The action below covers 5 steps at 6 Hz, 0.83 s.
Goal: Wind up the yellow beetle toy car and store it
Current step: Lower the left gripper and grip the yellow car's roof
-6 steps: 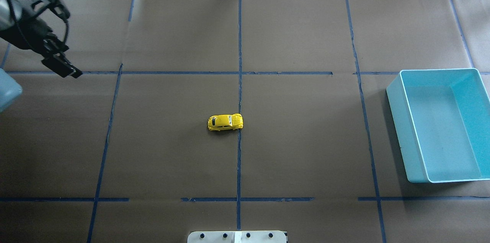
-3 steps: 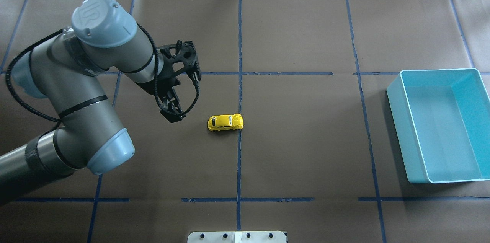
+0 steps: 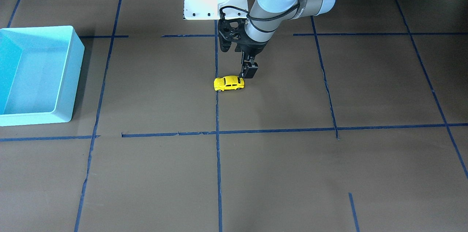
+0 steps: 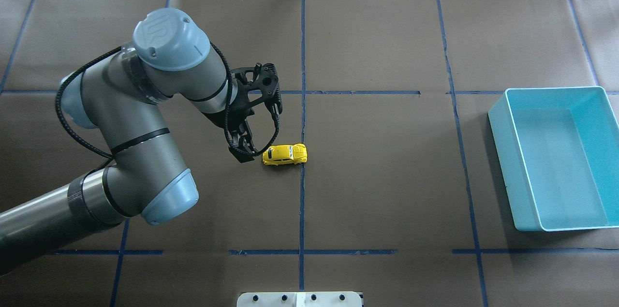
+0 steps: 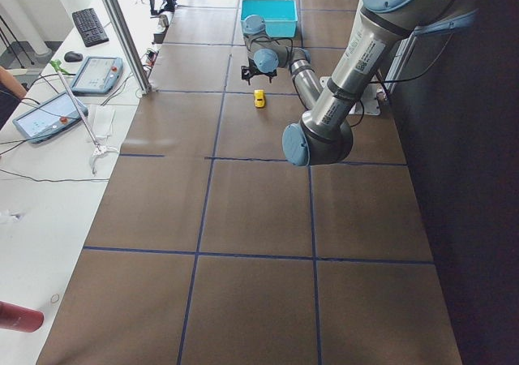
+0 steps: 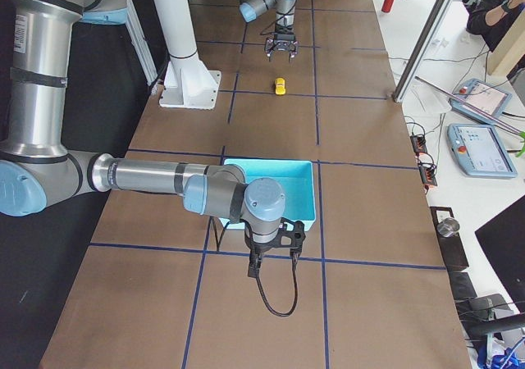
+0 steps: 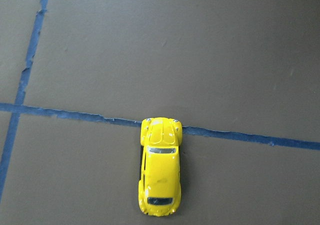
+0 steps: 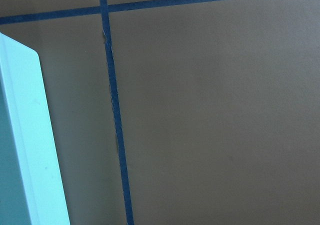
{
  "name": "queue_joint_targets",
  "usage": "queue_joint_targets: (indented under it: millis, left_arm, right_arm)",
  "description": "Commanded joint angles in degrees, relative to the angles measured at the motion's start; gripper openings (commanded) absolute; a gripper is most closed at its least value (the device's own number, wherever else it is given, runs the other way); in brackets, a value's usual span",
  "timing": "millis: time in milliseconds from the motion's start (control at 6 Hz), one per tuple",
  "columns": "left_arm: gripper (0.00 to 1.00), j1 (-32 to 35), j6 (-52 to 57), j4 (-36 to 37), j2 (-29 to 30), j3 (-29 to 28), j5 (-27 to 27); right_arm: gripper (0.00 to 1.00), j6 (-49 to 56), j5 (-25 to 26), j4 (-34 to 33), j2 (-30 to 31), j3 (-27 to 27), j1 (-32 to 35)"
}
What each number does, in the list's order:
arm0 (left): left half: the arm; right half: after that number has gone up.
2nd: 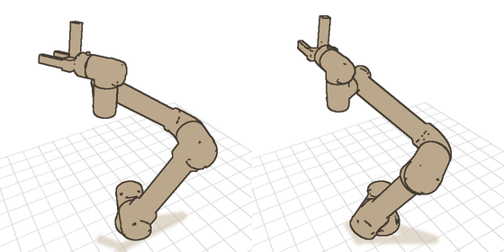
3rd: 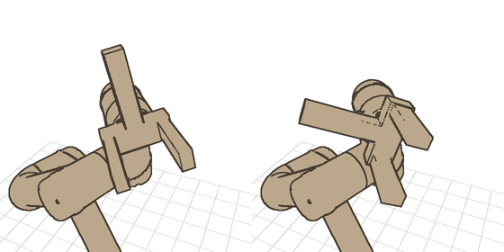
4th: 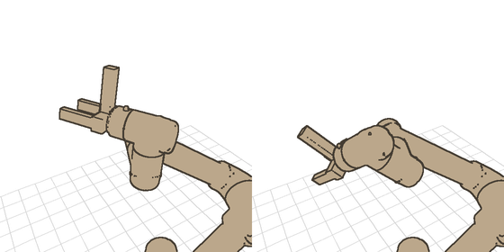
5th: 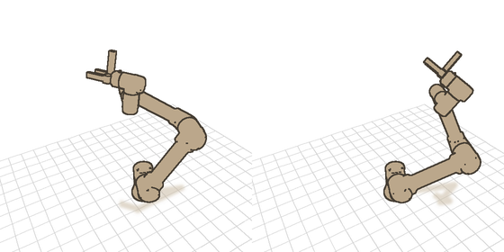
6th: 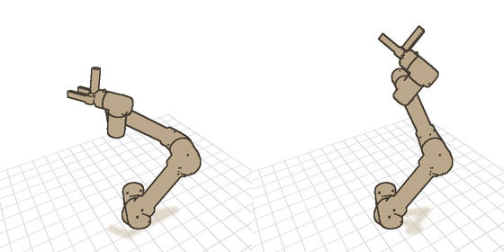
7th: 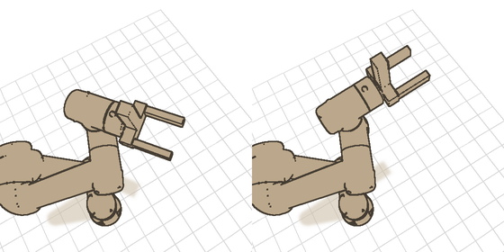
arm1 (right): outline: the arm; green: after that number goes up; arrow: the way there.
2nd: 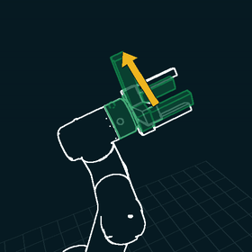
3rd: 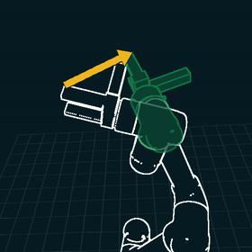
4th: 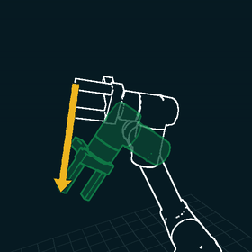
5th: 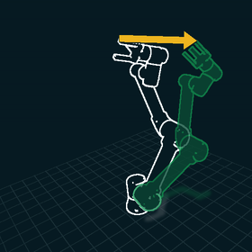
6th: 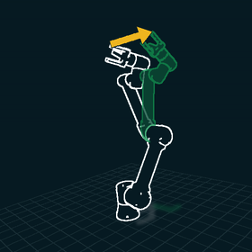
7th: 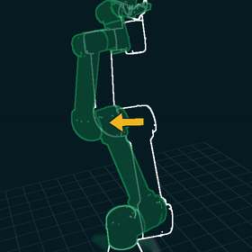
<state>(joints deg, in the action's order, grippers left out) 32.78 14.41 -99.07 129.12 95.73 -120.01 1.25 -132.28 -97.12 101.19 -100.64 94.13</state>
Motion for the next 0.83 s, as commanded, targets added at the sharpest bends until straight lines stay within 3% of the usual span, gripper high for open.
queue_joint_targets:
  millis: [0,167,667]
  left_arm:
    - [0.99,-1.84,0.36,-2.71,0.70,-3.43,0.31]
    - [0.99,-3.15,0.45,-2.97,0.53,-4.14,4.57]
    - [0.96,-3.16,0.36,-7.07,1.31,-8.26,6.19]
  right_arm:
    - [1.00,0.06,0.00,0.00,0.06,0.09,0.00]
    - [1.00,0.06,0.09,0.00,0.06,0.09,0.00]
    - [1.00,0.06,0.09,0.00,0.06,0.09,0.00]
